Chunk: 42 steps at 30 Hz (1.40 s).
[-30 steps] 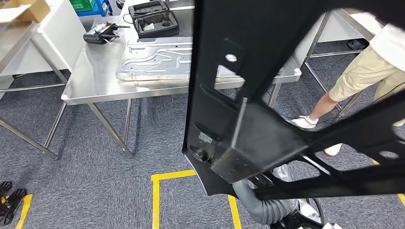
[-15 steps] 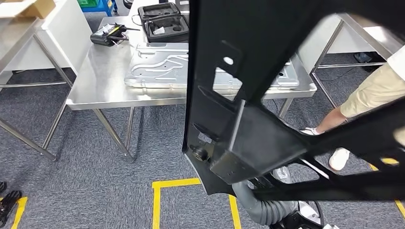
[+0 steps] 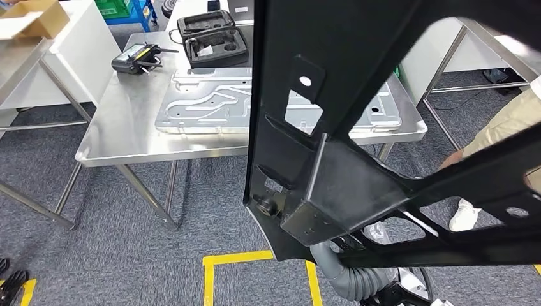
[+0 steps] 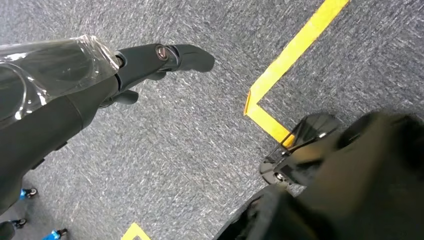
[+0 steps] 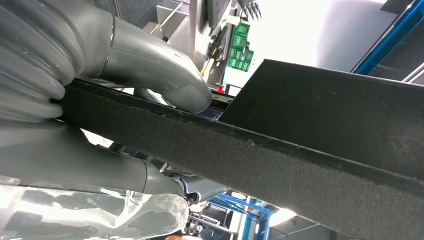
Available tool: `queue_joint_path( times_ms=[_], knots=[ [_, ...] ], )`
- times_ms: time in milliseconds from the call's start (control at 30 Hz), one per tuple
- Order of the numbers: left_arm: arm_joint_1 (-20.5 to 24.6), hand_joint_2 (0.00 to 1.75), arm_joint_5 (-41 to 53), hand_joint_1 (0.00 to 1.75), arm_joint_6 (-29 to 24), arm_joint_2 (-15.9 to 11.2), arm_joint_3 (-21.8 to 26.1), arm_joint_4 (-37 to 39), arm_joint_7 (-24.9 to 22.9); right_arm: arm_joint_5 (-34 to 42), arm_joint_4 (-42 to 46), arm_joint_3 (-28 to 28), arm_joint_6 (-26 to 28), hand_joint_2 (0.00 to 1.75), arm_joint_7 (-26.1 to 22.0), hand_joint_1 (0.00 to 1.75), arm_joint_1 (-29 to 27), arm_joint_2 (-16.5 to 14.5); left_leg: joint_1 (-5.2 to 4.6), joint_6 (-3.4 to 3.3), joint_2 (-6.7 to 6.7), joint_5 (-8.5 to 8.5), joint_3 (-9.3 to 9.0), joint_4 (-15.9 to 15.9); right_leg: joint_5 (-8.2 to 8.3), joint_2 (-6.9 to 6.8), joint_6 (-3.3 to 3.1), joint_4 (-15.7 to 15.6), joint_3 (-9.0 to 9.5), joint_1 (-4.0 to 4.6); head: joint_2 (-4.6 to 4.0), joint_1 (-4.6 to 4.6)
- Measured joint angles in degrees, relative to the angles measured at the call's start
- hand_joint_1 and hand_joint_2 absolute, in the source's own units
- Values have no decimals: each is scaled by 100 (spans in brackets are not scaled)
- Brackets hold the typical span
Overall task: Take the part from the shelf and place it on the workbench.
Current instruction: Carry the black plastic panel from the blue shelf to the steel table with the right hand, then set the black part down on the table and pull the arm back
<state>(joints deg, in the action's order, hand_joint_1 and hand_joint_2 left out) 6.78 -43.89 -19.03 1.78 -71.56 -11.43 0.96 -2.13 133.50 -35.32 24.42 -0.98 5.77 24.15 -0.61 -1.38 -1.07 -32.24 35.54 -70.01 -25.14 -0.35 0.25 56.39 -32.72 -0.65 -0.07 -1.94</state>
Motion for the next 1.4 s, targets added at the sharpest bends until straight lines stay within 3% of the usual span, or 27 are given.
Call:
queue_joint_path(
  times_ms=[67,100,133,200,233,267,367,433,533,567,600,633,700,767,900,933,1033,1067,1100,1133,1200,1233,1300,1400],
  knots=[
    [-3,175,-1,0,0,-3,0,0,-1,1,0,0,-1,175,-1,175,-4,0,3,19,1,-202,329,-303,-90,5,1,0,102,2,0,1],
    [-5,175,-1,0,1,-4,0,0,-1,2,0,0,-1,175,-1,175,-5,0,2,6,1,-137,349,-156,-141,7,6,0,172,2,0,2],
    [-8,175,-1,0,1,-5,0,0,-2,4,0,0,-1,175,-1,175,-4,0,-1,-16,2,59,286,169,-197,7,15,-2,252,3,0,2],
    [-19,175,0,0,2,-7,-1,1,-2,8,-2,-1,-2,175,-1,175,-1,0,-33,-95,13,630,69,955,-304,8,48,-8,395,9,0,2],
    [-23,175,-1,0,2,-8,-1,2,-2,10,-3,-1,-3,175,-1,175,3,0,-55,-139,17,811,-11,1204,-354,11,77,-17,441,11,0,3],
    [-26,175,-2,0,4,-7,-2,2,-2,10,-4,-1,-4,175,-1,175,3,0,-73,-184,19,909,-51,1335,-377,16,109,-8,477,16,0,4],
    [-23,175,-3,0,14,5,-2,2,0,10,-2,1,-4,175,-5,175,2,1,-54,-281,14,917,-193,1422,-390,31,207,119,517,26,0,3],
    [-15,175,-4,0,14,11,-2,2,1,7,-1,2,-3,175,-8,175,12,1,-25,-324,15,902,-319,1450,-504,33,255,518,335,21,0,-4],
    [-19,175,-6,0,14,10,-1,2,1,6,0,2,-3,175,-8,175,2,0,-24,-353,10,810,-408,1454,-929,32,288,1455,-316,17,0,-9],
    [-22,175,-7,0,15,10,-1,2,1,9,0,2,-3,175,-7,175,-4,0,-27,-354,5,768,-448,1454,-1014,32,289,1558,-466,18,0,-9],
    [-24,175,-8,0,16,11,-1,2,1,11,0,2,-3,175,-7,175,-6,0,-30,-351,-3,724,-500,1454,-978,32,286,1466,-518,19,0,-9],
    [-25,175,-8,0,17,11,-2,2,1,12,0,2,-3,175,-7,175,-6,0,-31,-344,-12,675,-565,1454,-801,32,279,1185,-475,19,0,-9],
    [-25,175,-8,0,20,14,-2,2,1,11,-1,2,-3,175,-7,175,-8,-1,-35,-316,-23,572,-683,1455,-230,30,245,429,-258,27,0,-6],
    [-23,175,-8,0,20,14,-2,2,2,16,-1,3,-4,175,-8,175,-7,-2,-43,-256,-26,490,-757,1457,43,28,192,43,-130,51,1,-3],
    [-13,175,-5,0,15,6,-2,3,7,25,2,4,-5,175,-10,175,-1,-1,-51,-145,-14,415,-750,1214,30,39,55,-14,10,31,0,9],
    [-6,175,-4,0,14,4,-2,4,9,25,2,4,-5,175,-13,175,0,-1,-43,-109,-9,343,-624,977,11,38,29,-20,55,13,0,16],
    [-1,175,-1,0,6,2,0,4,12,26,2,4,-7,175,-22,175,0,0,5,-5,0,-43,77,-82,-78,36,0,-24,131,3,0,34],
    [-4,175,-1,0,4,1,0,4,12,27,2,4,-7,175,-22,175,-2,0,15,12,1,-116,257,-270,-115,39,4,-24,167,3,0,35],
    [-6,175,-2,0,2,0,-1,4,12,27,2,4,-7,175,-22,175,-4,0,20,16,3,-90,344,-268,-155,42,13,-24,214,3,0,36],
    [-8,175,-2,0,2,-1,-1,4,12,27,2,3,-10,175,-22,175,-4,0,21,11,3,60,317,-47,-199,44,24,-24,273,2,0,37],
    [-16,175,-2,0,2,-2,-2,5,13,27,2,3,-16,175,-25,175,1,0,3,-37,14,587,83,744,-294,42,59,-24,406,7,0,37],
    [-19,175,-2,0,2,-3,-2,5,13,27,2,3,-21,175,-26,175,2,0,-17,-78,20,753,-21,1072,-338,44,86,-28,453,13,0,37],
    [-21,175,-5,0,3,-2,-2,7,15,27,1,3,-23,175,-26,175,5,0,-53,-168,30,860,-108,1360,-381,49,151,-30,492,21,0,37],
    [-25,175,-8,0,5,4,-2,7,19,28,1,4,-25,175,-27,175,10,-1,-34,-294,20,855,-258,1444,-400,52,241,139,508,16,0,33]
  ],
)
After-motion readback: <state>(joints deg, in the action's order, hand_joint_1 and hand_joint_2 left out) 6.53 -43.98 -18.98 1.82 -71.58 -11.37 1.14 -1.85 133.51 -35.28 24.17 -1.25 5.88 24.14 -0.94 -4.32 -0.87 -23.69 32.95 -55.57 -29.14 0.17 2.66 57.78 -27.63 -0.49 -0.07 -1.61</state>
